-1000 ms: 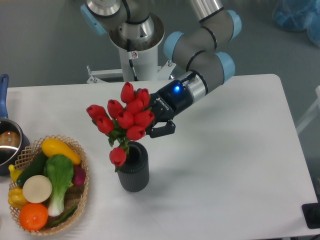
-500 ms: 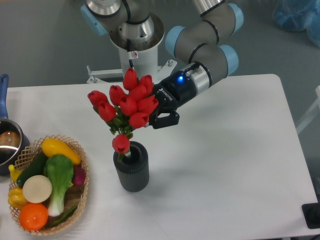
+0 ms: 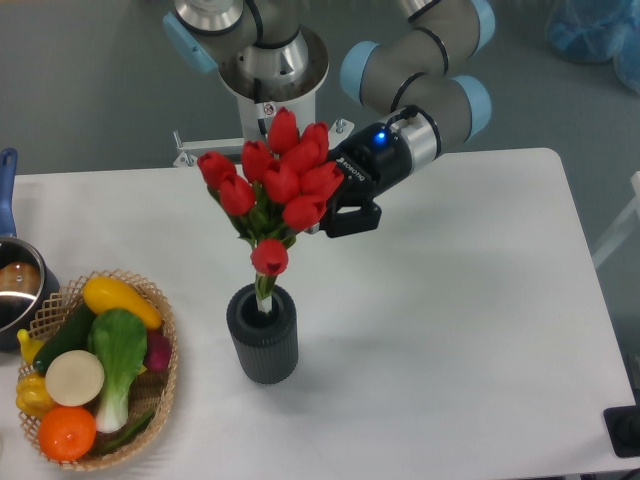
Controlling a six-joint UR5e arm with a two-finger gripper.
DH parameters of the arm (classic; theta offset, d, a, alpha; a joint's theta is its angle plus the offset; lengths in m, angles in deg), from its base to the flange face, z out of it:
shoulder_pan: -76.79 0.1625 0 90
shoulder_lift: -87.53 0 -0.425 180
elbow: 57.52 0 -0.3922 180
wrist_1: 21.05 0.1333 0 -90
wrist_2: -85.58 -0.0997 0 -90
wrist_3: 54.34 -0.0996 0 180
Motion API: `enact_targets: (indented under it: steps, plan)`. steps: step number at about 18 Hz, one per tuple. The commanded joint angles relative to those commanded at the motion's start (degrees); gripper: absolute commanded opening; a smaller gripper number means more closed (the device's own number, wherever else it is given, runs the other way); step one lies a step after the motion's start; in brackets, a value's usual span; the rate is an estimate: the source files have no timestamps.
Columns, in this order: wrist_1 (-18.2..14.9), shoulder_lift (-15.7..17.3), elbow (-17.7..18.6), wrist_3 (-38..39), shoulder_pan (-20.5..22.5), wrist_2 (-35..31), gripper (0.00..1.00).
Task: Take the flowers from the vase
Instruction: 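Lift the gripped tulips upward out of the black vase, then raise the tulip bouquet higher and carry it away from the vase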
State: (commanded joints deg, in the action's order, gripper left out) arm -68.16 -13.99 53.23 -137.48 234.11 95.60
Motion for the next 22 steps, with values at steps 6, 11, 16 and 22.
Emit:
enact_targets:
  steps: [6,11,16,22]
  plan:
    - [0.0,1.7,0.9,1.5,-0.2,1.0,0.43]
    - [-0.1,3.9,0.8,2.1,-0.4,2.4,0.43]
    - [-0.2,4.2,0.2,3.3,0.2,2.4,0.43]
    - [-0.2,3.3,0.5,2.7,3.5,1.5,0.43]
